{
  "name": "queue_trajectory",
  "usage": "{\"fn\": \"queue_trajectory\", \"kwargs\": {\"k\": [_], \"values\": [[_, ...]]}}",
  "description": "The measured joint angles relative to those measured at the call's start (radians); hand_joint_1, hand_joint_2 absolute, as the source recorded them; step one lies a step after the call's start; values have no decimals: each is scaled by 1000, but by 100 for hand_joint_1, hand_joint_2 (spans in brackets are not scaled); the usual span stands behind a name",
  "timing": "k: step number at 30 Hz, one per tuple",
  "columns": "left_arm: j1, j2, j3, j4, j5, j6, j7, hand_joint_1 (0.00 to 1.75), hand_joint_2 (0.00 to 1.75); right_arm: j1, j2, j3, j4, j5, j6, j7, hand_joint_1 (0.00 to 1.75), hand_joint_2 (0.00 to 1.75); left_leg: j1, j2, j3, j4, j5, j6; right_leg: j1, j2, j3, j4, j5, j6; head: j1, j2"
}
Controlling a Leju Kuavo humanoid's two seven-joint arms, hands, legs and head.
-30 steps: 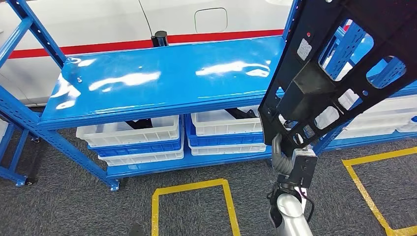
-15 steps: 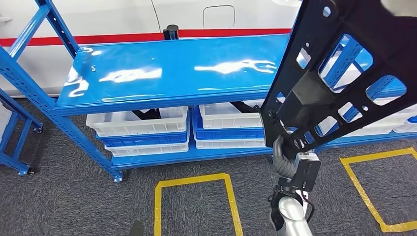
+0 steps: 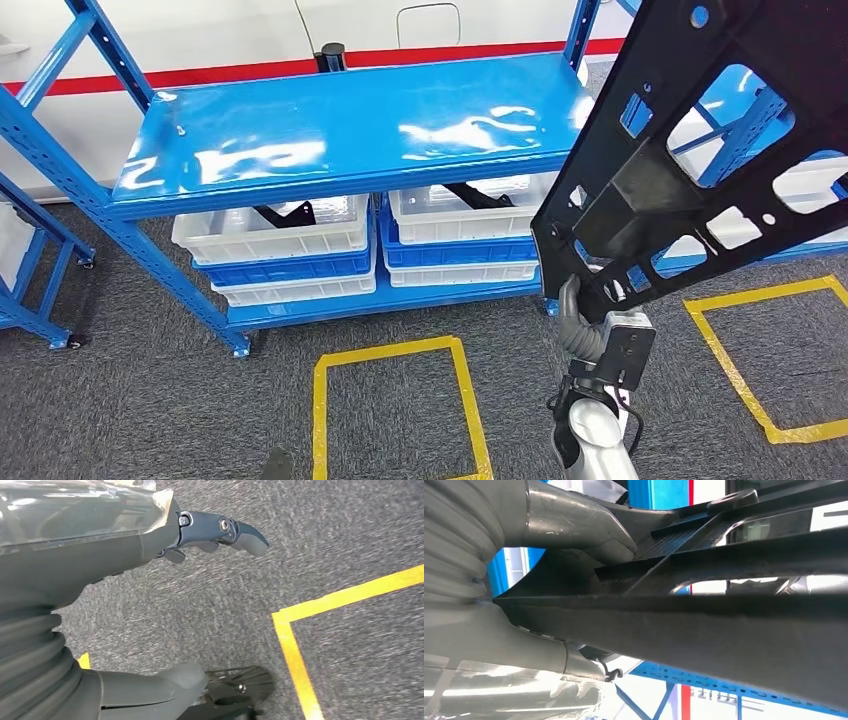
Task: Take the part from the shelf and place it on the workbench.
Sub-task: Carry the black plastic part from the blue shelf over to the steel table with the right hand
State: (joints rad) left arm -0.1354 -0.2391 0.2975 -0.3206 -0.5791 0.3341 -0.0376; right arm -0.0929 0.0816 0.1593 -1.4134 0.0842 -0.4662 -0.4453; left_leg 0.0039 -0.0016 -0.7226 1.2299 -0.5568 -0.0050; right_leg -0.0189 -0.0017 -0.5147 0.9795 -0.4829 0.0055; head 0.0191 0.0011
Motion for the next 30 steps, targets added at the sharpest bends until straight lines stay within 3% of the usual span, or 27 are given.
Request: {"fn": "queue_trajectory", "kwargs": {"k": [1,2,3,4,6,8,11,13,15,17,18,20,22,23,26,28,30], "values": [[0,1,-1,0,1,-1,0,0,175,1,0,-1,0,0,0,-2,175,175,1,0,-7,47,-15,-2,1,0,-11,2,7,1,0,0],[0,1,-3,1,2,-2,0,0,175,2,0,-1,0,0,0,-3,175,175,1,0,3,58,-8,-2,2,0,-22,4,13,3,0,0],[0,2,-4,1,4,-3,0,0,175,2,0,-2,0,0,1,-5,175,175,1,0,32,33,12,-1,2,0,-31,7,18,6,0,0],[-1,2,-5,1,6,-4,1,0,175,2,0,-2,0,0,1,-7,175,175,2,0,78,-27,38,3,2,0,-37,11,21,9,-1,0],[-4,4,-7,1,9,-5,1,0,175,0,1,-2,0,0,2,-12,175,175,0,-2,173,-165,59,15,4,0,-47,17,26,18,0,0],[-6,6,-9,1,14,-5,1,0,175,-2,2,-2,0,-1,5,-16,175,175,-7,-4,209,-228,56,26,6,-1,-53,20,35,31,0,0],[-7,6,-14,1,19,-3,1,0,175,-5,5,-2,0,-4,14,-20,175,175,-8,0,197,-237,76,48,6,-1,-67,32,32,48,-2,0],[-10,5,-17,1,20,-1,1,0,175,-7,5,-2,1,-5,18,-22,175,175,-4,4,182,-244,94,63,7,-1,-102,106,-21,44,1,0],[-11,5,-18,1,25,0,1,0,175,-9,5,-1,2,-4,20,-24,175,175,-4,6,160,-243,110,68,6,0,-151,237,-92,40,5,0],[-11,5,-18,1,32,1,-1,0,175,-9,5,0,6,-3,23,-25,175,175,-4,6,137,-243,125,67,4,0,-164,314,-116,50,5,0],[-11,5,-18,1,34,2,-2,0,175,-10,5,1,8,-1,25,-27,175,175,-4,4,127,-242,132,64,3,0,-144,298,-103,59,6,0],[-11,4,-20,1,39,3,-9,0,175,-18,5,5,13,3,32,-30,175,175,-3,0,113,-242,145,56,-1,2,-54,168,-57,73,6,0],[-11,3,-22,1,51,7,-18,0,175,-32,5,13,22,5,40,-36,175,175,-8,-4,102,-239,158,46,1,10,31,33,-39,71,5,0],[-11,2,-21,1,59,10,-24,0,175,-39,5,18,28,5,44,-38,175,175,-10,-5,98,-237,164,40,3,13,47,3,-41,65,3,0],[-3,-3,-21,3,77,22,-40,0,175,-59,8,33,53,5,54,-43,175,175,-9,-8,89,-231,169,26,0,10,38,-6,-36,42,1,0],[2,-4,-21,6,81,25,-45,0,175,-70,12,40,65,5,56,-45,175,175,-4,-7,62,-170,117,15,-7,4,32,-7,-24,18,-2,0],[6,-5,-21,8,82,25,-47,0,175,-75,15,45,75,5,56,-46,175,175,0,-6,10,-38,36,5,-4,-4,21,-6,-15,3,-6,0]]}}
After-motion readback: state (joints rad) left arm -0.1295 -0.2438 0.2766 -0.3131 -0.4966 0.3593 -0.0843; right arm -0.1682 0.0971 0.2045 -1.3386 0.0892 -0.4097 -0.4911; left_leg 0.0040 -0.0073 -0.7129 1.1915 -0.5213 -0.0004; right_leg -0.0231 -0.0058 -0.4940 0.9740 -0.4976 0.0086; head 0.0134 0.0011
